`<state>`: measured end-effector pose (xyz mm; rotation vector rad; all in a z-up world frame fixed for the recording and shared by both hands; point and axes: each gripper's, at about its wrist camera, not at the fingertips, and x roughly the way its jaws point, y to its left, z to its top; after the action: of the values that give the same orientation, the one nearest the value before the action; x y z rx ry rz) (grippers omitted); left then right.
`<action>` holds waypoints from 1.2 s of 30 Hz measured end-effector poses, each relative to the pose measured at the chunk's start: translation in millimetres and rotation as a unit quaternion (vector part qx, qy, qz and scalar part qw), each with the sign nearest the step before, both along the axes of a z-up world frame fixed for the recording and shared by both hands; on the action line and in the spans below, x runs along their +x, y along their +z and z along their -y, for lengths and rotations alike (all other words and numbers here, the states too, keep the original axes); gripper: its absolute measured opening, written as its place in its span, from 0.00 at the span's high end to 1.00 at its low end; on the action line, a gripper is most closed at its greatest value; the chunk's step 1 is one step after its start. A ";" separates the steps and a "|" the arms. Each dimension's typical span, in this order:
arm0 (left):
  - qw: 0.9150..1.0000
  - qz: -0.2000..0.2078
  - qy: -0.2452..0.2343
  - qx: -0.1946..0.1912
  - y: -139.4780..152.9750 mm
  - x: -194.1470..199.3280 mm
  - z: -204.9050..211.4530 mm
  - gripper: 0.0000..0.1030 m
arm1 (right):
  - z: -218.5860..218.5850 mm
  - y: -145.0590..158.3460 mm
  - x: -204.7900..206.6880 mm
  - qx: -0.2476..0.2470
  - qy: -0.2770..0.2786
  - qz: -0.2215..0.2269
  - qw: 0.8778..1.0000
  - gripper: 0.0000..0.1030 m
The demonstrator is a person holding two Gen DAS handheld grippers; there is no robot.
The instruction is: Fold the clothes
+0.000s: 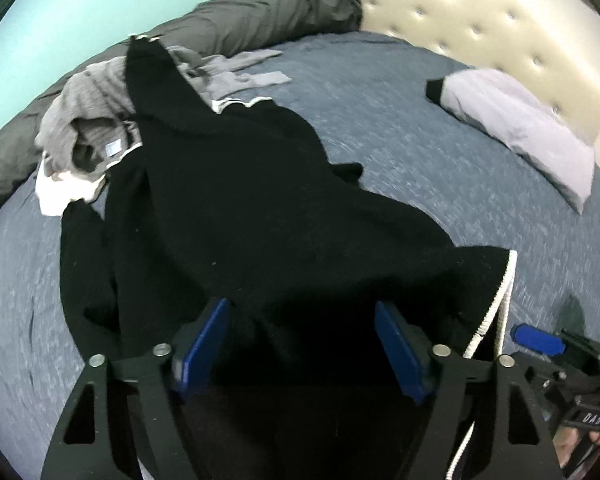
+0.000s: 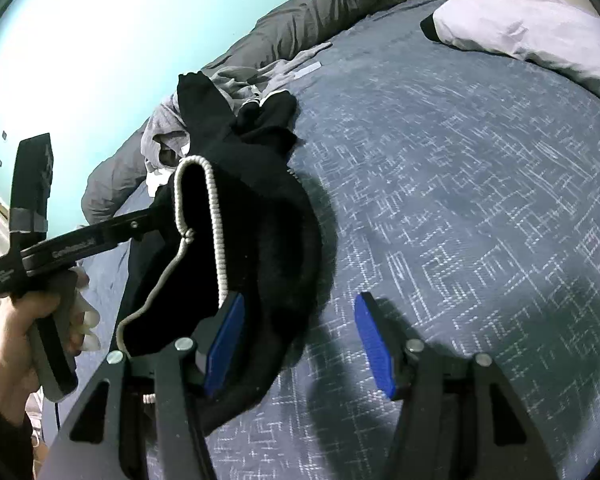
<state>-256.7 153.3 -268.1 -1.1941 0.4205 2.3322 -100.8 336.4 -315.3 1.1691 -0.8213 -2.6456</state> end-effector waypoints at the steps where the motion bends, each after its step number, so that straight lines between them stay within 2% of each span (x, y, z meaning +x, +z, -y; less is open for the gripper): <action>1: 1.000 0.000 -0.009 -0.005 -0.8 0.2 -3.2 0.25 | -0.7 0.1 -0.3 -0.001 0.000 0.000 1.000 0.44; 8: 0.998 -0.033 -0.047 -0.020 6.9 6.7 -20.2 0.25 | 0.3 1.1 -2.0 -0.004 0.003 -0.001 1.000 0.44; 9: 0.998 -0.027 -0.053 -0.016 5.8 5.1 -21.9 0.25 | 0.2 1.3 -1.9 -0.004 0.003 -0.002 1.000 0.44; 13: 0.995 -0.020 -0.082 -0.050 -10.4 3.4 -36.9 0.25 | 0.1 0.5 -2.2 -0.004 0.003 -0.001 1.000 0.44; 14: 0.995 -0.016 -0.088 -0.051 -13.5 3.6 -38.5 0.28 | 0.2 0.2 -2.4 -0.005 0.003 0.000 1.000 0.44; 16: 0.994 -0.007 -0.098 -0.053 -19.7 4.0 -41.7 0.60 | 0.3 -0.3 -2.6 -0.005 0.004 0.001 1.000 0.44; 17: 0.994 -0.005 -0.100 -0.053 -20.9 4.7 -41.5 0.64 | 0.2 -0.4 -2.8 -0.006 0.005 0.001 1.000 0.44; 19: 0.994 -0.007 -0.100 -0.051 -18.8 6.4 -40.3 0.81 | -0.4 -0.2 -3.3 -0.007 0.004 0.001 1.000 0.44; 21: 0.994 -0.010 -0.100 -0.050 -16.6 8.1 -39.1 0.88 | -1.2 -0.5 -3.7 -0.009 0.004 0.002 1.000 0.44; 26: 0.996 -0.005 -0.084 -0.033 0.7 9.1 -24.5 0.93 | -1.2 -0.2 -1.4 -0.011 -0.001 0.004 1.000 0.44; 28: 0.996 -0.006 -0.083 -0.037 4.8 11.0 -22.1 0.96 | 0.6 0.8 0.2 -0.015 -0.001 0.003 1.000 0.44; 31: 0.996 -0.008 -0.076 -0.036 12.2 14.1 -14.6 0.96 | 2.4 2.2 6.0 -0.012 -0.008 0.001 1.000 0.44; 36: 0.999 -0.008 -0.047 -0.011 30.9 16.9 13.5 0.97 | 3.5 2.6 10.2 -0.030 0.000 0.013 0.999 0.43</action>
<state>-239.8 139.7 -237.2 -1.1415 0.4988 2.2644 -90.6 332.9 -312.7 1.1898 -0.8988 -2.5929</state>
